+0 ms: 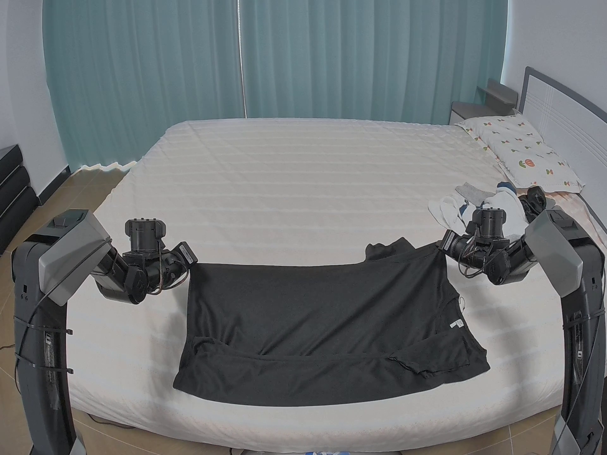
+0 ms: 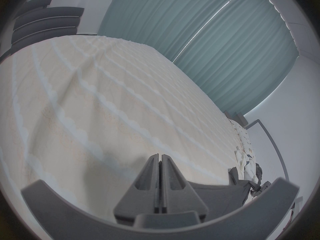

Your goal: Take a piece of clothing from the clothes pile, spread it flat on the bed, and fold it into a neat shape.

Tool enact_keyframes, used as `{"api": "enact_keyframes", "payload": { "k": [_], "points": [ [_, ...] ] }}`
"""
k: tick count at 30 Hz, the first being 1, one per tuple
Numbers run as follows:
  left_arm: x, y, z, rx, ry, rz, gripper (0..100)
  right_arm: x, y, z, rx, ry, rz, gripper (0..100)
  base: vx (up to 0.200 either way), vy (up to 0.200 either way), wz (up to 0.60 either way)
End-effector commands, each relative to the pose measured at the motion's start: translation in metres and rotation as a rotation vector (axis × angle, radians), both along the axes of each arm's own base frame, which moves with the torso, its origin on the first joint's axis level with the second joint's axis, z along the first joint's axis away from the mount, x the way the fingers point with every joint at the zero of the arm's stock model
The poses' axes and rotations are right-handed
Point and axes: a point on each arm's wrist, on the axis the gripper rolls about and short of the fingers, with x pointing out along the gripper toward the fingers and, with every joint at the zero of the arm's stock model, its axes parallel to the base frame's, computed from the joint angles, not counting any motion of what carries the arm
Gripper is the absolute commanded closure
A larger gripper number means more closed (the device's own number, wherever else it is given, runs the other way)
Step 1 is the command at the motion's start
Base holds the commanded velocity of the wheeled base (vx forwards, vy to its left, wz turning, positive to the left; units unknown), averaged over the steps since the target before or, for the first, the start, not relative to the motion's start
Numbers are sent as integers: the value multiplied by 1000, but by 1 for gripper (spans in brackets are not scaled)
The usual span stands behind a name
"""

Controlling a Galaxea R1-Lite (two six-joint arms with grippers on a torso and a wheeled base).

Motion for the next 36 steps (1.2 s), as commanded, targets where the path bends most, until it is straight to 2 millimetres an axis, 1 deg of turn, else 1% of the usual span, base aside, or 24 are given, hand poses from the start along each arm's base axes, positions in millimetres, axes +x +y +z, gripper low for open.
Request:
{"api": "enact_keyframes", "payload": {
  "k": [1, 6, 8, 10, 13, 15, 16, 18, 19, 20, 21, 22, 23, 24, 26, 28, 29, 30, 31, 35, 36],
  "points": [
    [-1, 2, 7, -1, -14, 5, 100, 0, -2, 12, 7, -48, -5, 100, 0, 0, 0],
    [-2, 11, 12, -1, -21, 24, 100, -6, 1, 17, 10, -56, 0, 100, 0, 0, 0],
    [-5, 12, 13, -1, -17, 27, 100, -8, 1, 13, -3, -47, 7, 100, 0, 0, 0],
    [-8, 13, 11, 0, -4, 28, 100, -6, 1, 15, 6, -61, 3, 100, 0, 0, 0],
    [-12, 13, 12, 4, 1, 26, 100, -7, 1, 13, 3, -62, 3, 100, 0, 0, 0],
    [-13, 13, 12, 12, -1, 22, 100, -6, 1, 16, 7, -85, 0, 100, 0, 0, 0],
    [-13, 13, 17, 13, -12, 19, 100, -6, 0, 22, 16, -110, -3, 100, 0, 0, 0],
    [-13, 13, 21, 13, -18, 20, 100, -8, 1, 19, 14, -96, -1, 100, 0, 0, 0],
    [-14, 16, 27, 13, -32, 27, 100, -11, 2, 15, 5, -94, 5, 100, 0, 0, 0],
    [-14, 17, 30, 13, -38, 30, 100, -11, 3, 15, 14, -96, 7, 100, 0, 0, 0],
    [-14, 17, 30, 13, -38, 30, 100, -11, 3, 15, 14, -96, 7, 100, 0, 0, 0],
    [-15, 18, 32, 13, -41, 31, 100, -13, 5, 6, 5, -74, 20, 100, 0, 0, 0],
    [-16, 19, 33, 13, -41, 33, 100, -13, 5, 5, 1, -73, 18, 100, 0, 0, 0],
    [-17, 19, 32, 13, -36, 33, 100, -14, 7, -2, -8, -63, 26, 100, 0, 0, 0],
    [-18, 19, 33, 15, -36, 32, 100, -13, 9, -3, -7, -67, 31, 100, 0, 0, 0],
    [-22, 20, 36, 15, -38, 35, 100, -14, 16, -5, -9, -77, 45, 100, 0, 0, 0],
    [-22, 23, 38, 15, -41, 41, 100, -13, 21, -5, -10, -90, 52, 100, 0, 0, 0],
    [-22, 23, 38, 15, -41, 41, 100, -13, 21, -5, -10, -90, 52, 100, 0, 0, 0],
    [-22, 24, 38, 14, -41, 43, 100, -12, 23, 1, -9, -113, 56, 100, 0, 0, 0],
    [-23, 24, 37, 20, -36, 42, 100, -10, 21, 9, -9, -133, 52, 100, 0, 0, 0],
    [-24, 25, 36, 23, -32, 42, 100, -10, 18, 15, -7, -143, 45, 100, 0, 0, 0]
  ]
}}
